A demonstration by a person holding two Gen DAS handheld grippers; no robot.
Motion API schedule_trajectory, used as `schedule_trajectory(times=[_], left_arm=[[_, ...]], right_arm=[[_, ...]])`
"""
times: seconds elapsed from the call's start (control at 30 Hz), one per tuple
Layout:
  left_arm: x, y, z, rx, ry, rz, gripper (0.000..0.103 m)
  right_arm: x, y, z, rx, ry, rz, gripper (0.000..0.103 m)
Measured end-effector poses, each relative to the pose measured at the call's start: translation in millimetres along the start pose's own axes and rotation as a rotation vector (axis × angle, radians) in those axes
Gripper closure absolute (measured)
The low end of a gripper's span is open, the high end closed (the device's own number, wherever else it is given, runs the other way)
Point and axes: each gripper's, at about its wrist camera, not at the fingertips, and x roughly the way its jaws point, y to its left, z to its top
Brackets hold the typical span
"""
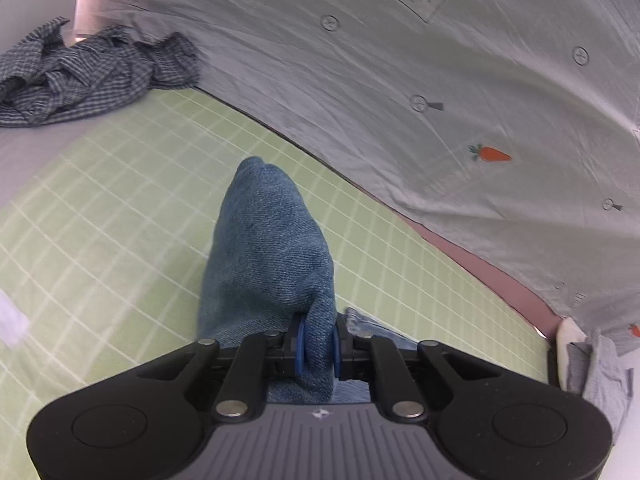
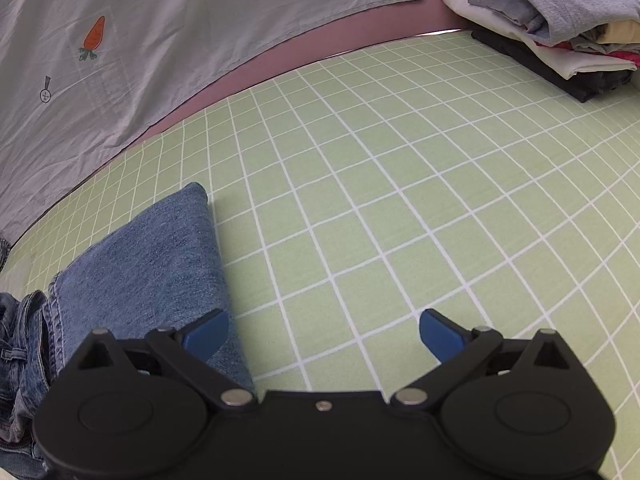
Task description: Fold clothes
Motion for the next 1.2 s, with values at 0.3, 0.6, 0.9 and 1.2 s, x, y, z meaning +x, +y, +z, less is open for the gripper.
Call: schedule_trajectory(times=[0.3,0.6,0.9,1.2], left_arm=[[123,-23,-47,-0.257,0.371,-0.211,0.096],[153,-37,-63,-0.223,0.489,-0.207,0.087],[110,-29,-32,-0.302,0.380,-0.344,0.025],[71,45,-10,-0.489,0.215,-0.219,0.012]], right_arm=[[1,-10,0,0.023,0.001,-0.005,0.000],[-4,-12,4,0.041,-0.009,0.009,0.000],[-12,20,24,0.050,-0.048,0.187,0.001],[41,60,24,0.276,0.184,0.654,0.030]])
